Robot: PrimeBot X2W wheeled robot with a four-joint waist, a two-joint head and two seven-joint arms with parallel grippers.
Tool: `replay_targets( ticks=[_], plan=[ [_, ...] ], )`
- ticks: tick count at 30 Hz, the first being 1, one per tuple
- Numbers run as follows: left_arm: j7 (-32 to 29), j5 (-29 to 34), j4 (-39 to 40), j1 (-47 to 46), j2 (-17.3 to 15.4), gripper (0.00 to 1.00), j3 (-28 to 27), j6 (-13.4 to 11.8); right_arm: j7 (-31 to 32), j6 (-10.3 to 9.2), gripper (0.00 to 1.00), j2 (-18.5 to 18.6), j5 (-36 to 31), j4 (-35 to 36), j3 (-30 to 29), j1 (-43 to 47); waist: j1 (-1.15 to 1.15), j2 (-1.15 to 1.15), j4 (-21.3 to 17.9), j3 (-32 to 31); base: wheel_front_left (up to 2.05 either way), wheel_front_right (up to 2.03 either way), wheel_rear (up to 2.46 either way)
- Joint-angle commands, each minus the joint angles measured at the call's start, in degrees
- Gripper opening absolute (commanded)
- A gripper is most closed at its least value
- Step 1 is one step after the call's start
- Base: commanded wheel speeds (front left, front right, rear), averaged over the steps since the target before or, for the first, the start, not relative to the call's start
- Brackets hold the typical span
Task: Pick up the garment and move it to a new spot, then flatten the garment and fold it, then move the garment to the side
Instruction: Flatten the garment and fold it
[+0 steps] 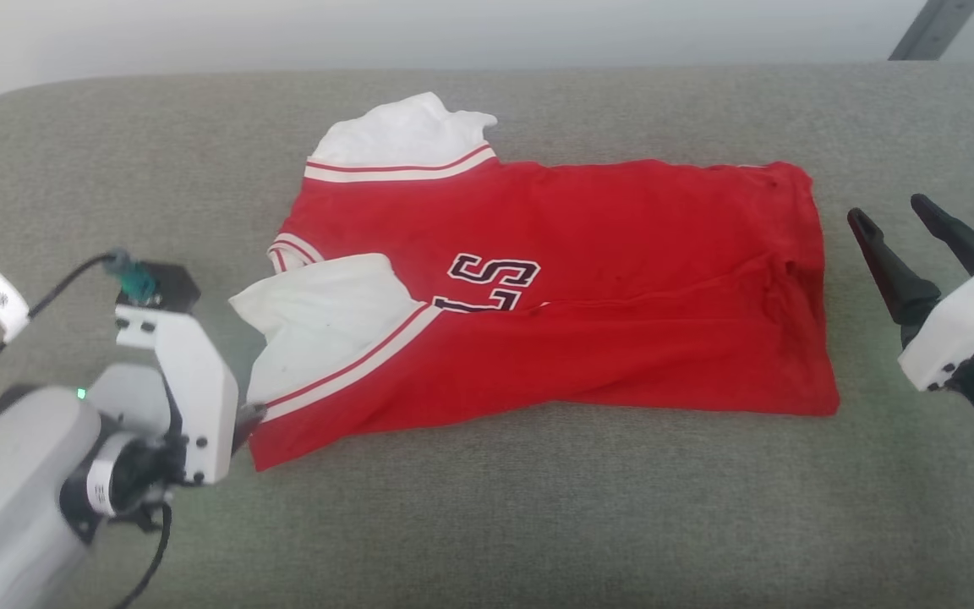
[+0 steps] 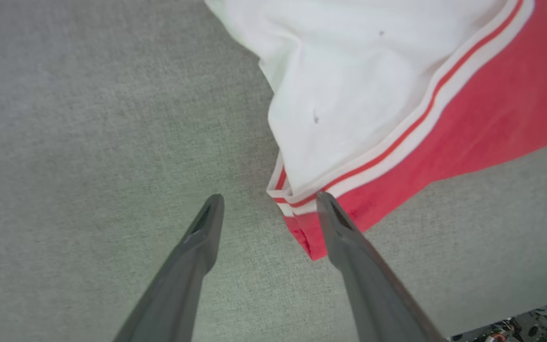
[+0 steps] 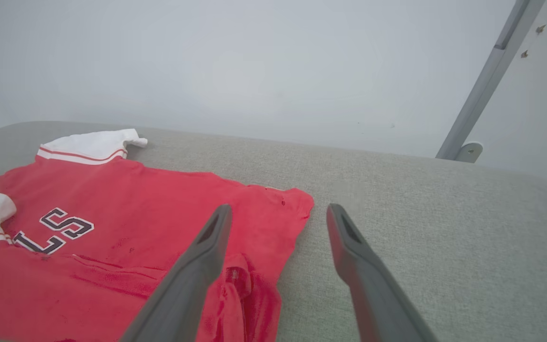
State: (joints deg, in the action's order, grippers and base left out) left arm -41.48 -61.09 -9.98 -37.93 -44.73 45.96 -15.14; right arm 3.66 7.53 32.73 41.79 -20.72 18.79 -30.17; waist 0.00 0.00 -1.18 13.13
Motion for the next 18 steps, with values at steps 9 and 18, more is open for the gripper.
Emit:
replay_targets(
  ticks=[9,18],
  plan=[
    [2.0,-2.3,4.4,6.5,-1.5,1.00,-2.0,-6.5,-1.6,-0.09,1.00,-8.8,-10.3,7.2,-13.4,8.5,0.00,0.00,-3.3,1.4,0.00,0.00,0.00],
    [3.5,-2.6,-0.5,8.1,0.7,0.38,-1.3,-6.0,2.5,-0.06,1.00,-15.1,-13.5,12.8,-20.5,14.8,0.00,0.00,-5.2,2.9,0.00,0.00,0.00]
  ],
)
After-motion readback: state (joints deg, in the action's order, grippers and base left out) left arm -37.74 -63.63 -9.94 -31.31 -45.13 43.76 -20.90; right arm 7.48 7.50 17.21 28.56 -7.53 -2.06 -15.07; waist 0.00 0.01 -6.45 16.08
